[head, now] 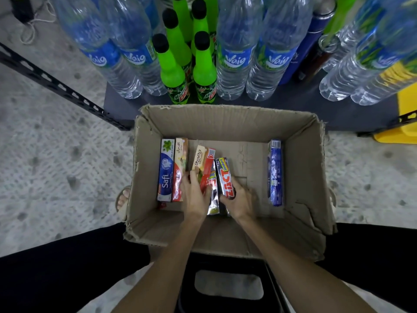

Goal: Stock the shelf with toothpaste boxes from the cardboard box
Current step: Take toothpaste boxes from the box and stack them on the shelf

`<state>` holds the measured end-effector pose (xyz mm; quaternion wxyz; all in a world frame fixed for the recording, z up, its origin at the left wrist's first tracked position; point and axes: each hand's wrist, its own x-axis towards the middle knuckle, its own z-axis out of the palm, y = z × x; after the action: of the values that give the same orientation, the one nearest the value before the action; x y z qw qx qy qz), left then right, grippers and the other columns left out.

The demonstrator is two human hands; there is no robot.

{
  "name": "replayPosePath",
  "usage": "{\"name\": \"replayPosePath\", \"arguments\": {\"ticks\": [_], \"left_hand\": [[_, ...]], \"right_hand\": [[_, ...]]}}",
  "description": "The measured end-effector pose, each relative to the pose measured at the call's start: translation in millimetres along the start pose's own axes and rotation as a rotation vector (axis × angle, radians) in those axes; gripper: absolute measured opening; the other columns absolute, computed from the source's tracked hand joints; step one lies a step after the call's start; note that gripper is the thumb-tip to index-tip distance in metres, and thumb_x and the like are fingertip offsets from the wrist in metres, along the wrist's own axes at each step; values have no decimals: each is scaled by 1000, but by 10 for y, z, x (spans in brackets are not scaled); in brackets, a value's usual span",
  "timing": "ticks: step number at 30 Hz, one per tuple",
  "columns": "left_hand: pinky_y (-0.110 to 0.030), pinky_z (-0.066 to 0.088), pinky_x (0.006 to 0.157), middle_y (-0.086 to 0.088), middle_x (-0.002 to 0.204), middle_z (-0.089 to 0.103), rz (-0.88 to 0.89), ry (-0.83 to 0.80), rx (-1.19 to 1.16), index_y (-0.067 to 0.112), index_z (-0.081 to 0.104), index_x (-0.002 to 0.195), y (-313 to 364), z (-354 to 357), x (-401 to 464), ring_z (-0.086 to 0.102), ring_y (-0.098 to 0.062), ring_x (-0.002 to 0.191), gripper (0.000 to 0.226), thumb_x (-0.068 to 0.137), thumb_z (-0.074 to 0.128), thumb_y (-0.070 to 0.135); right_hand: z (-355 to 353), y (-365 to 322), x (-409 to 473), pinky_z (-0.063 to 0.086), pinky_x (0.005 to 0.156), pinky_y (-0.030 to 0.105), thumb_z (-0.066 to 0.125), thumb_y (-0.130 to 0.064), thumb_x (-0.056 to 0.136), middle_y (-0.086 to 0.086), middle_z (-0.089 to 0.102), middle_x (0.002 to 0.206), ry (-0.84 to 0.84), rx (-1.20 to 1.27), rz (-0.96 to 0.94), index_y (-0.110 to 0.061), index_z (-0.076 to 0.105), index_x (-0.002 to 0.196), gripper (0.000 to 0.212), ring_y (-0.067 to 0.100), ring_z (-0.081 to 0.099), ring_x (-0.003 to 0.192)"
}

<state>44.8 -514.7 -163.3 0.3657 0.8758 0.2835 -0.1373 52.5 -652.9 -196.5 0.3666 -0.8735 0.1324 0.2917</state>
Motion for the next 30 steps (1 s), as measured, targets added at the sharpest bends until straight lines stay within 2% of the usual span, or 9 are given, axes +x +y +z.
{"name": "replayPosePath", "arguments": {"ticks": [5,8,12,15,16,20,22,26,30], "left_hand": [[-49,57,92,-7,133,54,60,-13,-43,30,33,132,-7,-19,46,58,-24,121,55,93,67,11],[-45,55,96,-4,138,54,54,-15,-114,33,28,139,-11,-71,68,57,-21,124,64,94,67,10],[-38,47,105,2,149,45,106,-63,-182,34,21,154,-10,-111,43,48,-9,130,75,96,65,15],[-46,47,109,4,150,46,109,-123,-226,39,24,154,6,-204,95,50,-13,135,74,96,65,17],[-47,47,110,6,151,46,129,-127,-221,40,26,154,11,-245,107,49,-13,136,74,96,66,19],[-45,50,107,17,141,48,210,-119,-236,40,33,153,150,-480,89,51,-7,131,73,94,69,17],[-39,53,104,16,141,51,279,-120,-291,36,38,153,318,-662,53,54,-4,128,72,92,70,13],[-11,46,98,12,142,57,414,-109,-372,28,45,151,756,-1084,-126,56,9,121,69,92,68,3],[-18,46,103,17,136,62,562,-44,-346,38,51,146,1188,-1567,-346,58,5,122,70,88,73,6]], "right_hand": [[-224,-2,-57,27,117,52,67,-40,89,6,64,133,35,-67,18,-36,37,156,74,34,42,132],[-282,18,-73,17,117,48,64,-34,96,3,58,143,-26,-72,-21,-34,29,160,73,35,31,141],[-320,6,-92,39,114,45,69,-34,95,-3,62,132,-122,113,-53,-33,32,158,74,21,52,126],[-429,-32,-134,52,88,15,79,-23,88,-6,57,137,-109,347,-81,-36,42,151,74,8,56,118],[-483,-41,-137,53,86,15,81,-23,86,-5,58,138,-82,389,-95,-39,47,146,71,9,56,121],[-785,-72,-141,51,102,53,87,-42,74,-14,68,124,19,402,-203,-47,58,133,66,14,61,119],[-984,-135,-154,54,99,51,89,-42,70,-11,71,120,74,413,-275,-41,62,131,67,13,66,113],[-1448,-321,-270,50,100,53,87,-57,64,-14,71,106,170,383,-401,-47,65,126,67,14,66,101],[-2077,-602,-575,51,94,50,87,-53,66,-20,67,109,307,345,-576,-44,68,124,62,13,64,101]]}}
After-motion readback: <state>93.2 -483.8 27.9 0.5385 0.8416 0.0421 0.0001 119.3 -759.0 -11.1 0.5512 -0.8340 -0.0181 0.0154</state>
